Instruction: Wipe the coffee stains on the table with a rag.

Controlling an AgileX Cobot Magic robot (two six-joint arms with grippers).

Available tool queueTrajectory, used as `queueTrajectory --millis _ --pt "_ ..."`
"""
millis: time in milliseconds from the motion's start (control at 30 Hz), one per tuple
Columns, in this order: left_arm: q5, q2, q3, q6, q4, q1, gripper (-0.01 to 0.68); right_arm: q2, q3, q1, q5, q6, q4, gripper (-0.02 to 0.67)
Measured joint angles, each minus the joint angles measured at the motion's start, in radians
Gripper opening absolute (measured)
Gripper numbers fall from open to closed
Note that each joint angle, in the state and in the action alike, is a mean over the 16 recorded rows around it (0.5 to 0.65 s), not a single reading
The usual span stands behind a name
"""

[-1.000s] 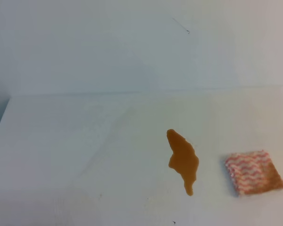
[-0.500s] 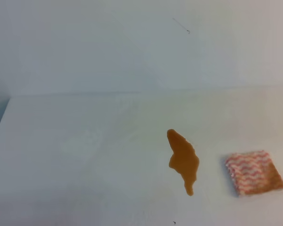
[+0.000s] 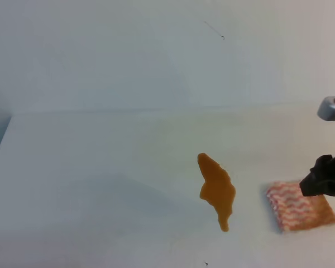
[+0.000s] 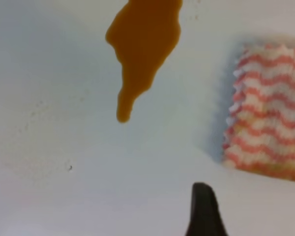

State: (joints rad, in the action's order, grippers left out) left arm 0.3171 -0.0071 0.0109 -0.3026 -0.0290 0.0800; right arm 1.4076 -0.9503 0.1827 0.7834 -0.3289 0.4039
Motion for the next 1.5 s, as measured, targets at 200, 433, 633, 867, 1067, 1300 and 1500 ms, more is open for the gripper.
queueTrajectory --millis 200,433,633,867,1067,1300,1500 --pt "0.005 0.007 -0.011 0.0 0.0 0.0 -0.001 0.13 -0.024 0.042 -0.08 0.069 -0.065 0.445" --pt "0.005 0.007 -0.011 0.0 0.0 0.0 -0.001 0.275 -0.051 0.081 -0.175 0.171 -0.189 0.443" --pt "0.005 0.007 -0.011 0.0 0.0 0.0 -0.001 0.371 -0.058 0.084 -0.227 0.222 -0.281 0.417" --pt "0.005 0.007 -0.011 0.0 0.0 0.0 -0.001 0.436 -0.063 0.085 -0.241 0.224 -0.349 0.268" --pt "0.005 0.007 -0.011 0.0 0.0 0.0 -0.001 0.465 -0.078 0.086 -0.218 0.199 -0.375 0.105" --pt "0.005 0.007 -0.011 0.0 0.0 0.0 -0.001 0.468 -0.142 0.089 -0.146 0.133 -0.345 0.001" --pt "0.005 0.007 -0.011 0.0 0.0 0.0 -0.001 0.435 -0.221 0.114 -0.084 0.057 -0.282 -0.004"
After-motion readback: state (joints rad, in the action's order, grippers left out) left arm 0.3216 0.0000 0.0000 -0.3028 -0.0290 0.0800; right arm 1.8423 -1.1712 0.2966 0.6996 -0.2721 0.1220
